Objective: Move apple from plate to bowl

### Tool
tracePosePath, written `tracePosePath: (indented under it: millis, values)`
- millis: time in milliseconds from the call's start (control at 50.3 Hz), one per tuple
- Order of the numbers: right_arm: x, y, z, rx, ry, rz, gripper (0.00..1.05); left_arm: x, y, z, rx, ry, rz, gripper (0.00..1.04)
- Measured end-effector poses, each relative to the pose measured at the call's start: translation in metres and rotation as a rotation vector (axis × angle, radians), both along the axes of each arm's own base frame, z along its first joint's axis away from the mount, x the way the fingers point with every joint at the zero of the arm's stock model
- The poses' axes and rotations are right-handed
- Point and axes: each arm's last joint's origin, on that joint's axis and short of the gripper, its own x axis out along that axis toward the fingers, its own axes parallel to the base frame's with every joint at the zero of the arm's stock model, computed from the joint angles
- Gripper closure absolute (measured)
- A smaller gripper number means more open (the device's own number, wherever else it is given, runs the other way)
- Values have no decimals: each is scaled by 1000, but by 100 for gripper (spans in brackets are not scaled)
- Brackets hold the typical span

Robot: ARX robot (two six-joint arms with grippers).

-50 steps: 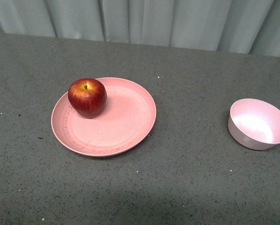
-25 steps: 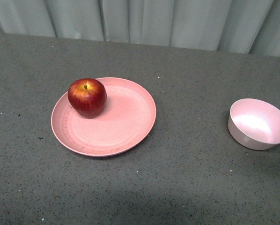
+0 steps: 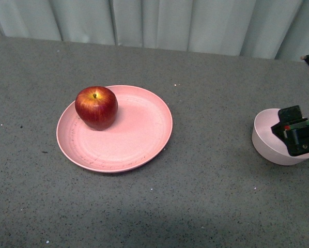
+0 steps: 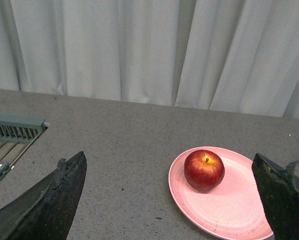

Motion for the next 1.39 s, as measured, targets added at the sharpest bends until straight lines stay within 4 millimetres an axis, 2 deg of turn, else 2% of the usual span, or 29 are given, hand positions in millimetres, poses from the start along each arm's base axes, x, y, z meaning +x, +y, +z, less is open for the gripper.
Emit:
tracePosePath:
  millis: [159,338,497,696,795,874,934,1212,1391]
  values:
    - [14,10,-19,-12,64,25,9,0,0,0,0,0,0,7]
    - [18,17,-40,-25,154,48,11,0,0,0,0,0,0,7]
    - [18,19,-44,-30,167,50,31,0,0,0,0,0,0,7]
    - [22,17,-44,-37,156,39,70,0,0,0,0,0,0,7]
    - [22,16,-43,-41,154,35,83,0,0,0,0,0,0,7]
    - [23,14,-43,-48,150,31,98,0,0,0,0,0,0,7]
    - [24,13,-42,-56,146,33,104,0,0,0,0,0,0,7]
    - [26,16,-32,-48,124,51,104,0,0,0,0,0,0,7]
    - [26,36,-20,10,117,119,104,0,0,0,0,0,0,7]
